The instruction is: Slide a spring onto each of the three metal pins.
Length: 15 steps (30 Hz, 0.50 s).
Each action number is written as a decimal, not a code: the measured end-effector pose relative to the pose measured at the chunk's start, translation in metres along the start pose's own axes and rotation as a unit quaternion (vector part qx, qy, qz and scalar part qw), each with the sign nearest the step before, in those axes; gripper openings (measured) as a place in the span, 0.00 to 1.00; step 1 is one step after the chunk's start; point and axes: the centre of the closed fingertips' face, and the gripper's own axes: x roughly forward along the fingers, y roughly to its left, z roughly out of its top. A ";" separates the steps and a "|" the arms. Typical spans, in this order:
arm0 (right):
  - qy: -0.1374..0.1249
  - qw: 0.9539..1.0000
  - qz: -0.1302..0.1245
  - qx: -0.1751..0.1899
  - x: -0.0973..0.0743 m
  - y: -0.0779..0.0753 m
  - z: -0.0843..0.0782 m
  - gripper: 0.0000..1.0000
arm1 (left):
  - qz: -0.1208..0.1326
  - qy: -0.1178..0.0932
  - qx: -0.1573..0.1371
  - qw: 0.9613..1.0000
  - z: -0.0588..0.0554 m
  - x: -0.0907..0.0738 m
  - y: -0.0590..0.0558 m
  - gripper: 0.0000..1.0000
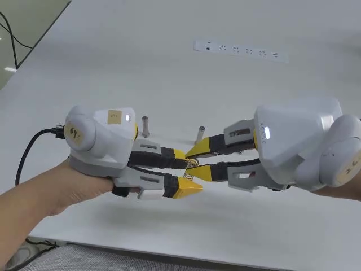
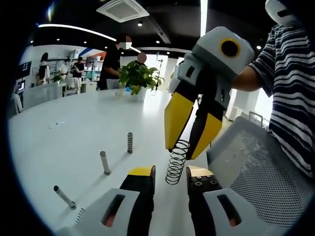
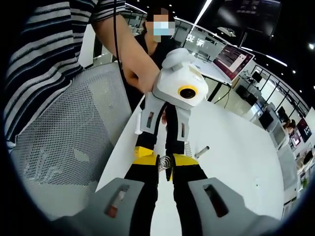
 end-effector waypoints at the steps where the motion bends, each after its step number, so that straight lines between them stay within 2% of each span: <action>1: 0.000 1.000 0.000 0.000 0.000 0.000 0.000 0.11 | 0.000 0.000 -0.001 1.000 0.000 0.000 0.000 0.24; 10: 0.003 1.000 -0.001 -0.005 0.000 -0.002 0.000 0.11 | 0.011 0.000 -0.006 1.000 -0.002 -0.004 0.001 0.27; 15: 0.006 1.000 -0.004 -0.008 -0.001 -0.006 -0.002 0.11 | 0.026 0.000 -0.010 1.000 -0.004 -0.011 0.007 0.32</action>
